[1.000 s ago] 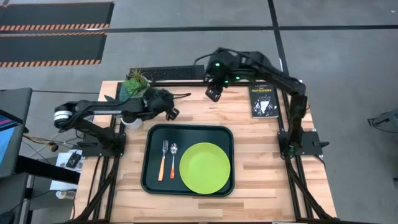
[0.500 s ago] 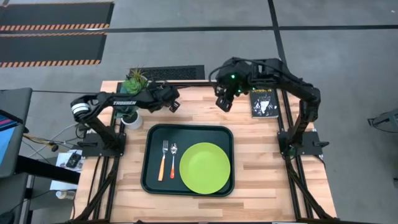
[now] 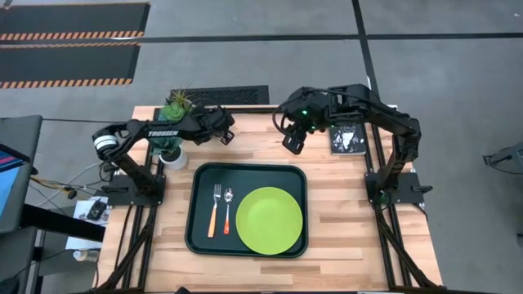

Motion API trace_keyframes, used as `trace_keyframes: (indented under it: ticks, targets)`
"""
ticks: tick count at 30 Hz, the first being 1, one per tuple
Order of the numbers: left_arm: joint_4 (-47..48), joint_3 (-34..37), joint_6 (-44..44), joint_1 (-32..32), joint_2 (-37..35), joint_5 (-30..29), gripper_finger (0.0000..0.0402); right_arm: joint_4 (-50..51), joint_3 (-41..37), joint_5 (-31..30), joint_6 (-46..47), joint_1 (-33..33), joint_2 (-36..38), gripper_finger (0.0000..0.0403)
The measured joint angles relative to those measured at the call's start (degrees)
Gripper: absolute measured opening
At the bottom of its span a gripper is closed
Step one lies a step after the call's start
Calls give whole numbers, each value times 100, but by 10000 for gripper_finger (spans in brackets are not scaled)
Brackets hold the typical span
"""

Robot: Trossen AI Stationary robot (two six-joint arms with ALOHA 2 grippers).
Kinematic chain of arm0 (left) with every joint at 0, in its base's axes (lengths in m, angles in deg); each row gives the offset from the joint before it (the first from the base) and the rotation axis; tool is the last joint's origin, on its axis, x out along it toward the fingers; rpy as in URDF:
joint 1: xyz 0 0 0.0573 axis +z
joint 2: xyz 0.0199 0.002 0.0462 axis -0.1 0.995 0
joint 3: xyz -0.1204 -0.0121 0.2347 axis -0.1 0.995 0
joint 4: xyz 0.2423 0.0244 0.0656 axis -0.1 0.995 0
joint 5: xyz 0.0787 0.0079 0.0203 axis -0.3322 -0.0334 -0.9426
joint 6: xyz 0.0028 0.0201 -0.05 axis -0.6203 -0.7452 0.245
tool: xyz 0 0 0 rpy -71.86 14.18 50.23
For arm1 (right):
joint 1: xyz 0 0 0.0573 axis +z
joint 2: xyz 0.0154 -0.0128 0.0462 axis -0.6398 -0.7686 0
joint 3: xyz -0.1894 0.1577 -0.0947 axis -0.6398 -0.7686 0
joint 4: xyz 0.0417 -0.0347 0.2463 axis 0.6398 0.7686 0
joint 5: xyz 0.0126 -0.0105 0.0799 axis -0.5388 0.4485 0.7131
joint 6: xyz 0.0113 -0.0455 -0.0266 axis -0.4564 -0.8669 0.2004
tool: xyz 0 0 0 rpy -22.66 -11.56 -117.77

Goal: Pick and place plate/cup/fork/spoon on tray
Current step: Put the blue cup on the black tray to the top right of the green plate

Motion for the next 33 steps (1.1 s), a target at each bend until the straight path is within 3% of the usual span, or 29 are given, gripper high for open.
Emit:
trace_keyframes:
  ticks: [11, 18, 21, 33]
  targets:
    - [426, -853, 977, -644, -572, 1430, 2, 463, 0, -485, 831, 37, 0, 210]
    - [144, -1075, 1497, -955, -1070, 1077, 2, 581, -12, -928, 1470, -55, -2, 210]
    - [-42, -1079, 1665, -1041, -1146, 1018, 2, -44, -394, -1162, 1504, -10, 15, 210]
    - [-405, -1079, 2006, -1577, -1125, 967, 1, -2132, -2169, -1105, 1444, -50, -12, 210]
